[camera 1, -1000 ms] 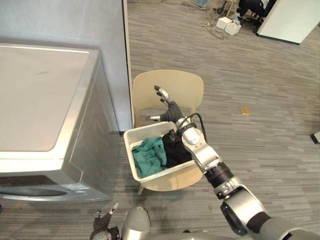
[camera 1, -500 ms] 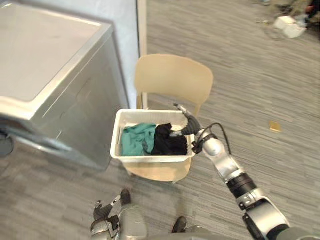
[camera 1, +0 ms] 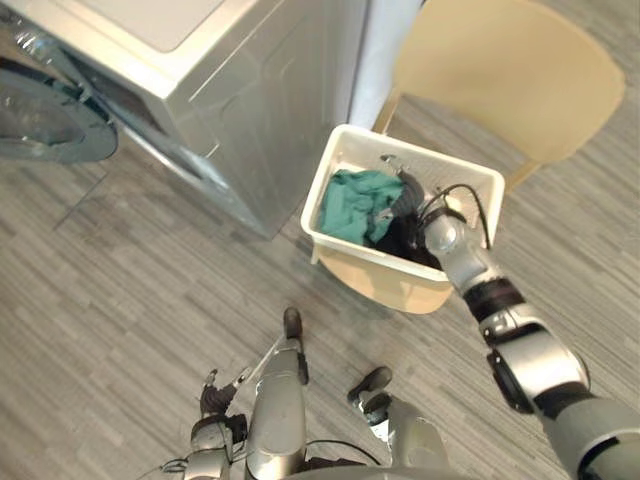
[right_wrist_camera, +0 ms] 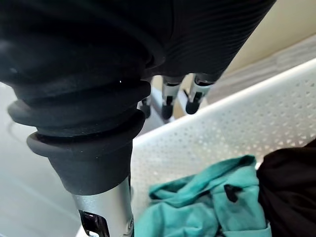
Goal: Pick up the laundry basket with both hands and put the clothes into the washing machine.
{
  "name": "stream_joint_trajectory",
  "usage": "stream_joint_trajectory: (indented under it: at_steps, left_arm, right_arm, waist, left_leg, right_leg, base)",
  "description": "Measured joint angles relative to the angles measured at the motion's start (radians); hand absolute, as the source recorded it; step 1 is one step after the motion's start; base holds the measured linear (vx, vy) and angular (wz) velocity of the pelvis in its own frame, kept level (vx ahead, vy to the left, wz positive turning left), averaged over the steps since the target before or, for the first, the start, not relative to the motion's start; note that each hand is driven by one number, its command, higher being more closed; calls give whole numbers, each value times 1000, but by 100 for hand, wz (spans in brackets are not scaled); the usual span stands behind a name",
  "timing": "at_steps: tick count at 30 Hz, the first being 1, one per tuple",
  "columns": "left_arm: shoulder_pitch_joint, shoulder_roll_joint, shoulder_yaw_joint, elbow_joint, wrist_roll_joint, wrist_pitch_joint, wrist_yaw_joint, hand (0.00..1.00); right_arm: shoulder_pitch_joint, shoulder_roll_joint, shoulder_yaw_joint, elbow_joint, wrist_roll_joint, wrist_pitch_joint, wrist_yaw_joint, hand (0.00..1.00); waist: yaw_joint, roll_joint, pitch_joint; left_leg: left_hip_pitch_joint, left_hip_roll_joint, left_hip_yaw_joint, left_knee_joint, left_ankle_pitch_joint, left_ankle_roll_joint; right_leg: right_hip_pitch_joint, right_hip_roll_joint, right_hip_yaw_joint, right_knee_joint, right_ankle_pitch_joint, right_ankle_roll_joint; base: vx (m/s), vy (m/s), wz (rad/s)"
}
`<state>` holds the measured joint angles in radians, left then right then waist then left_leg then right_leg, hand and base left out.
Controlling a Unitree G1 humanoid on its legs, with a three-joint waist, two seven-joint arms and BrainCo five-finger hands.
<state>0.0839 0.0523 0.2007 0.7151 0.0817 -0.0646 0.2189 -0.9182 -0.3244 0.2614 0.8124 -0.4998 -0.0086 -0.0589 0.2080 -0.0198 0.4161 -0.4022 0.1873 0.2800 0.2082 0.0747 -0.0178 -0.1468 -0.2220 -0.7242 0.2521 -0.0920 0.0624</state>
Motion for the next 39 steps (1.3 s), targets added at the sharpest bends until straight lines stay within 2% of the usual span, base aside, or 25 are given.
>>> stream_joint_trajectory:
  at_steps: [3, 8, 13, 15, 17, 19, 23, 27, 30, 32, 34, 39]
  left_arm:
    - [-53, -3, -3, -3, -3, -13, 4, 0]
    - [-109, -7, -3, -21, -30, -22, 22, 0]
    - [-114, -19, -2, -21, -86, -23, 23, 0]
    - [-121, -21, -3, -20, -133, -31, 22, 0]
    - [-129, -22, -3, -20, -155, -31, 22, 0]
    - [-145, -29, -3, -18, -187, -31, 21, 0]
    - [-155, -44, -16, -19, -211, -33, 19, 0]
    - [-178, -54, -43, -21, -230, -37, 19, 0]
    - [-222, -77, -44, -29, -250, -54, 21, 0]
    - [-225, -86, -48, -52, -268, -61, 22, 0]
    - [-233, -92, -70, -60, -281, -66, 22, 0]
    - [-234, -109, -87, -80, -285, -66, 22, 0]
  right_arm:
    - [-86, -20, -15, 115, -21, 31, -29, 0]
    - [-151, -44, -15, 225, -54, 56, -29, 0]
    - [-154, -54, -5, 314, -87, 65, -21, 0]
    - [-169, -75, 24, 358, -141, 79, 1, 0]
    - [-180, -81, 32, 378, -142, 83, 7, 0]
    - [-193, -88, 35, 394, -162, 90, 19, 0]
    - [-233, -96, 72, 423, -167, 95, 19, 0]
    - [-283, -122, 71, 441, -164, 97, 9, 0]
    - [-323, -157, 69, 460, -159, 99, -30, 0]
    - [-342, -159, 65, 463, -164, 107, -50, 0]
    - [-343, -164, 48, 462, -216, 128, -78, 0]
    - [-340, -161, 36, 459, -296, 166, -101, 0]
  waist:
    - [25, 16, 13]
    - [29, 22, 41]
    - [33, 27, 46]
    - [33, 30, 53]
    - [37, 32, 58]
    - [54, 33, 59]
    - [57, 43, 65]
    - [62, 56, 71]
    - [85, 76, 81]
    - [85, 84, 85]
    - [96, 96, 91]
    - [110, 100, 92]
  left_leg:
    - [-43, -16, -5, -22, 20, 17]
    - [-89, -34, -31, -84, 69, 25]
    - [-104, -42, -52, -106, 86, 28]
    - [-118, -38, -69, -111, 93, 21]
    - [-118, -37, -73, -125, 103, 21]
    - [-128, -29, -80, -145, 116, 10]
    - [-133, -28, -96, -194, 149, 6]
    - [-139, -29, -113, -238, 177, -4]
    - [-139, -30, -118, -279, 202, -14]
    - [-141, -30, -124, -298, 213, -15]
    - [-142, -30, -129, -299, 214, -16]
    - [-148, -32, -140, -299, 214, -16]
  right_leg:
    - [-43, -6, -5, -14, 22, 4]
    - [-74, 12, -41, -70, 59, 4]
    - [-85, 20, -53, -85, 62, 6]
    - [-85, 36, -66, -101, 63, 5]
    - [-87, 44, -69, -110, 64, 3]
    - [-101, 59, -71, -124, 68, -3]
    - [-112, 79, -85, -149, 74, -12]
    - [-132, 87, -93, -153, 74, -12]
    - [-150, 91, -94, -152, 74, -13]
    - [-158, 94, -97, -153, 75, -13]
    - [-158, 95, -99, -153, 74, -13]
    - [-160, 98, -101, -153, 72, -14]
  base:
    - [-50, 89, 8]
    - [4, 6, 15]
    - [44, -38, 8]
    - [42, -67, 13]
    - [26, -53, 5]
    - [24, -67, 0]
    - [16, -43, 5]
    - [0, -1, 3]
    - [0, 0, 0]
    - [-8, 27, 4]
    - [7, 35, 3]
    - [24, 35, 2]
